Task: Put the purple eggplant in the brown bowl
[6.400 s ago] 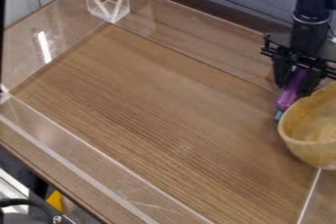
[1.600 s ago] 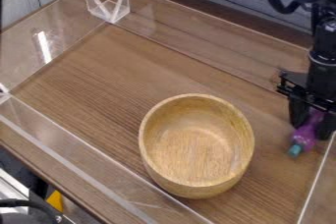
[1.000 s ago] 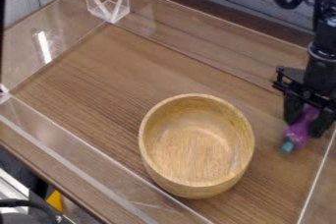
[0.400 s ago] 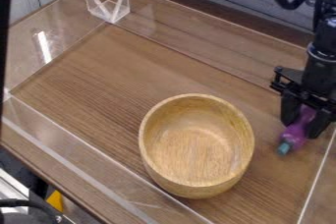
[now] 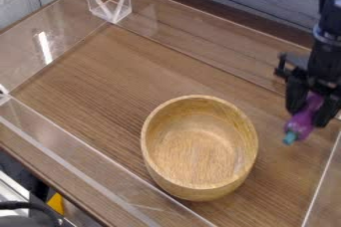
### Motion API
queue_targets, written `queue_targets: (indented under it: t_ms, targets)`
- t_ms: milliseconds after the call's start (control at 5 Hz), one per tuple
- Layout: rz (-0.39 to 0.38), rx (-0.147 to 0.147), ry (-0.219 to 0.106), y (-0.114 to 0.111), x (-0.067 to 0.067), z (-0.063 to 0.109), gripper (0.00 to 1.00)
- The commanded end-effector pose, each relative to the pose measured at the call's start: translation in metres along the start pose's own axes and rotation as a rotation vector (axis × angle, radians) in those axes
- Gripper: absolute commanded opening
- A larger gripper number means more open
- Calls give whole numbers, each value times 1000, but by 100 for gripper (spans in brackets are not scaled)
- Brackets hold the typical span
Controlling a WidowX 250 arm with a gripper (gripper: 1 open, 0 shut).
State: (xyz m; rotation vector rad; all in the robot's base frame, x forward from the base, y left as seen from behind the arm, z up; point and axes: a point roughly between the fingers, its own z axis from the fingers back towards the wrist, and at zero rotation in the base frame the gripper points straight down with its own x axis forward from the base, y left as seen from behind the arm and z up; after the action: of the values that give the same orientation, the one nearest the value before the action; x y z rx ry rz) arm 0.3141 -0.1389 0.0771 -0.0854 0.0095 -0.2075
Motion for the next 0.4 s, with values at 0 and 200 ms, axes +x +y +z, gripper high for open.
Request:
queue_targets:
  t_ms: [0, 200]
  targets:
    - [16, -11, -95, 9, -11, 43, 0]
    - [28, -10, -89, 22, -35, 52, 0]
